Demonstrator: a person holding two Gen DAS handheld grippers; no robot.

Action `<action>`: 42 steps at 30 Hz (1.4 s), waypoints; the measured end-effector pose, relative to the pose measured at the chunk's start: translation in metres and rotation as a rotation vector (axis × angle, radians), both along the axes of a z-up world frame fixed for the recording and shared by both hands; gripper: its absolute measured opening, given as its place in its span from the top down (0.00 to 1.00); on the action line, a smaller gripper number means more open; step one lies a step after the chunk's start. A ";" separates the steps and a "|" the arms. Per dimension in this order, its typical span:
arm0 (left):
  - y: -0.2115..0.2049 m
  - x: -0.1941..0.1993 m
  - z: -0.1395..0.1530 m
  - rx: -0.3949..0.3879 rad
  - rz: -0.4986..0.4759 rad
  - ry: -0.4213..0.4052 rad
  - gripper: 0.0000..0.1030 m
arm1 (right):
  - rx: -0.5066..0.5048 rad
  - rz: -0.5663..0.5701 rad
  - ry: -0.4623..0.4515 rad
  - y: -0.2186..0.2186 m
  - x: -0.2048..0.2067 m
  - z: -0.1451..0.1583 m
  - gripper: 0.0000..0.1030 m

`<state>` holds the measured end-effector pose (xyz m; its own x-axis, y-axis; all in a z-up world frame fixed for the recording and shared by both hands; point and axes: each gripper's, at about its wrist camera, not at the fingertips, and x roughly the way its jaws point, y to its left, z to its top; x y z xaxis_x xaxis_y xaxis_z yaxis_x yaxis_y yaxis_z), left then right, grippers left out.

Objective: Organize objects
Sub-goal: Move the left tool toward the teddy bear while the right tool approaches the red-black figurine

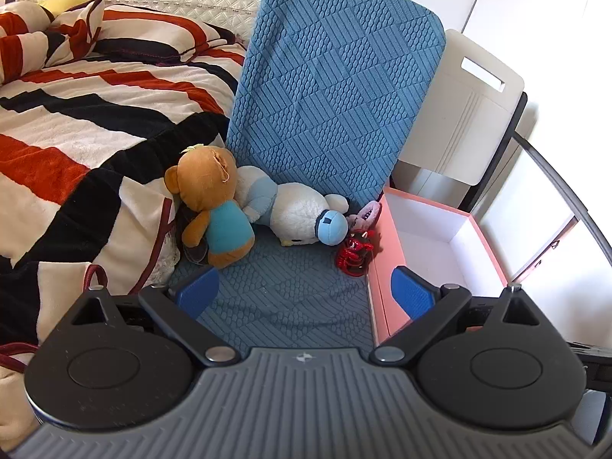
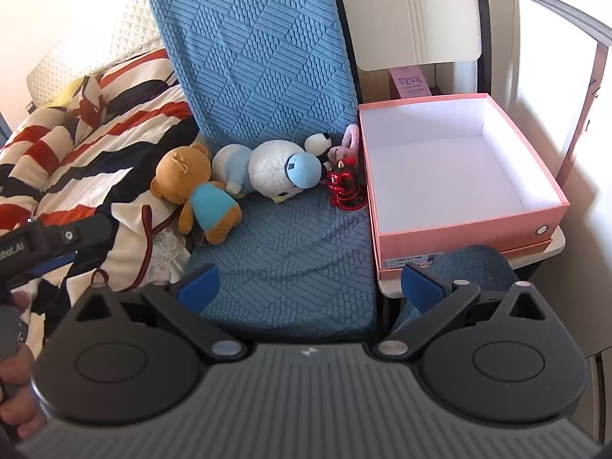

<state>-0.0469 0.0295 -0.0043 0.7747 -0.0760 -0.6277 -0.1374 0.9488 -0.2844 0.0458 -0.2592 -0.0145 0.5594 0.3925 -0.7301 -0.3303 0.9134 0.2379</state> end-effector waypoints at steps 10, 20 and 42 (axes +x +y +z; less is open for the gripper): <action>0.003 0.007 -0.006 0.021 0.000 -0.018 0.04 | -0.015 0.006 -0.010 0.006 0.002 -0.005 0.00; 0.002 0.009 -0.014 0.032 0.010 -0.008 0.04 | -0.017 0.031 0.011 0.003 0.005 -0.018 0.00; 0.018 0.019 -0.070 0.015 0.037 0.018 0.04 | -0.008 0.027 0.041 0.011 0.016 -0.050 0.00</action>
